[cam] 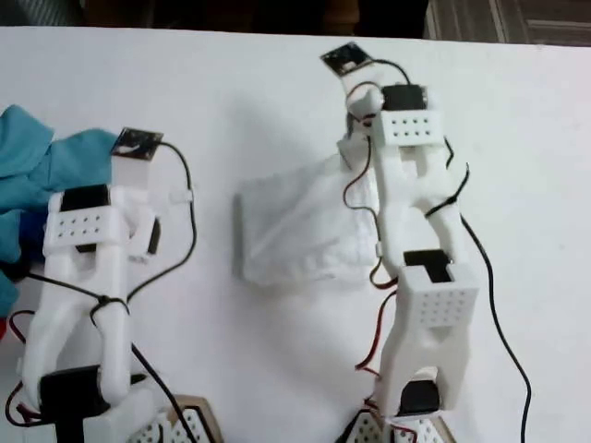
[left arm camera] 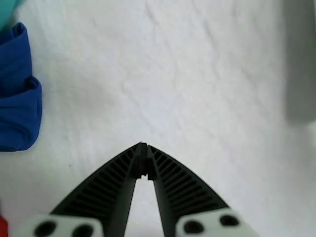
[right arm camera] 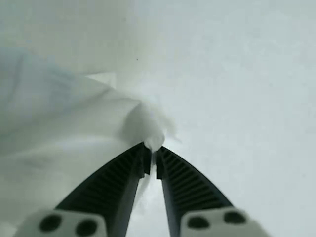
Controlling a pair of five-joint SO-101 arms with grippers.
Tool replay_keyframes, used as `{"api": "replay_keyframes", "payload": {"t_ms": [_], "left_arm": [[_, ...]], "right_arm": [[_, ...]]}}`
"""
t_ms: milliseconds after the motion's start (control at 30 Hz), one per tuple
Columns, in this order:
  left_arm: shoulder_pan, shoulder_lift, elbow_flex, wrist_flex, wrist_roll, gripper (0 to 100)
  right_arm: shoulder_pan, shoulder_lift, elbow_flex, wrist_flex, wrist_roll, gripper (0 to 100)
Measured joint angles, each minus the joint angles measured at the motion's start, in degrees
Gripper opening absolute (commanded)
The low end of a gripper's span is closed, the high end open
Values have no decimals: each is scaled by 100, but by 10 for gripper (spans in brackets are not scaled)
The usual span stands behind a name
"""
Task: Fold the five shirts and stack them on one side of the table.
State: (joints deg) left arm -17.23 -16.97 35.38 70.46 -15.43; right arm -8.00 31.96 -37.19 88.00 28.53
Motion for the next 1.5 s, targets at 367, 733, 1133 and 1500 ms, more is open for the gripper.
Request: {"api": "replay_keyframes", "payload": {"t_ms": [367,733,1133,1500], "left_arm": [[-9,0,0,0,0,26],[0,0,0,0,0,26],[-9,0,0,0,0,27],[0,0,0,0,0,27]], "right_arm": [[193,422,-290,-18,492,19],[202,677,-484,-316,536,19],[404,677,-633,-281,536,156],[466,246,-668,765,-88,20]]}}
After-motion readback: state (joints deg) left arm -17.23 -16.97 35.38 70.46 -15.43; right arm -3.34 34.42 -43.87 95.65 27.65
